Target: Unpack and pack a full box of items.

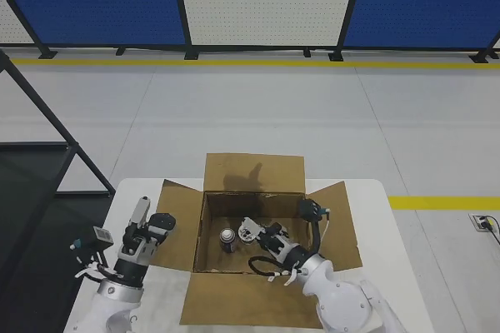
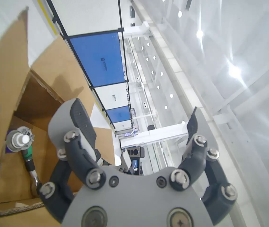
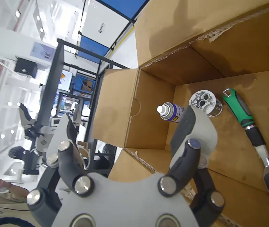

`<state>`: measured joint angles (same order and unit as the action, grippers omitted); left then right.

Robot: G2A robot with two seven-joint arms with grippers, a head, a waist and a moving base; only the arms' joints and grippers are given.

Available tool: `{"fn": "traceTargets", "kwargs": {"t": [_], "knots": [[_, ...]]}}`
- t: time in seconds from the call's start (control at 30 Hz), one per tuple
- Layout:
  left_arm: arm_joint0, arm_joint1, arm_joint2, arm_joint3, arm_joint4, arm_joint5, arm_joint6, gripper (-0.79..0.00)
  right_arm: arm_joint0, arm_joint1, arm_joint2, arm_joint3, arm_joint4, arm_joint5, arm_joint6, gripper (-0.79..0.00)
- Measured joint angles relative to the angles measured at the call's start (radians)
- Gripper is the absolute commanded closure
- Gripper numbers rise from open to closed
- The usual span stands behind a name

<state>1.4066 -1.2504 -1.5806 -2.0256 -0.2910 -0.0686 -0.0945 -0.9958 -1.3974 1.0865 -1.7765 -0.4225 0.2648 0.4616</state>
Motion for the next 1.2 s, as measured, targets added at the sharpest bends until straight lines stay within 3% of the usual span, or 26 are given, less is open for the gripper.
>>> {"fn": "traceTargets", "kwargs": {"t": [0.3,0.6,0.77,1.0,1.2], "knots": [[0.113,-0.003,-0.182,-0.008,-0.166,-0.060,0.057,-0.785,0.257,-0.026,-0.156,0.233,-0.180,0.069,0.184,-0.785],[0.182,-0.014,-0.296,0.031,-0.362,-0.116,0.108,-0.785,0.270,-0.027,-0.164,0.244,-0.193,0.073,0.207,-0.785],[0.186,-0.018,-0.307,0.057,-0.474,-0.105,0.070,-0.785,0.259,-0.026,-0.163,0.245,-0.188,0.052,0.197,-0.785],[0.156,-0.019,-0.256,0.064,-0.470,-0.059,0.001,-0.785,0.324,-0.028,-0.238,0.329,-0.321,-0.118,0.313,-0.785],[0.136,-0.020,-0.232,0.072,-0.490,-0.038,-0.028,-0.785,0.359,-0.035,-0.271,0.370,-0.369,-0.129,0.350,-0.785]]}}
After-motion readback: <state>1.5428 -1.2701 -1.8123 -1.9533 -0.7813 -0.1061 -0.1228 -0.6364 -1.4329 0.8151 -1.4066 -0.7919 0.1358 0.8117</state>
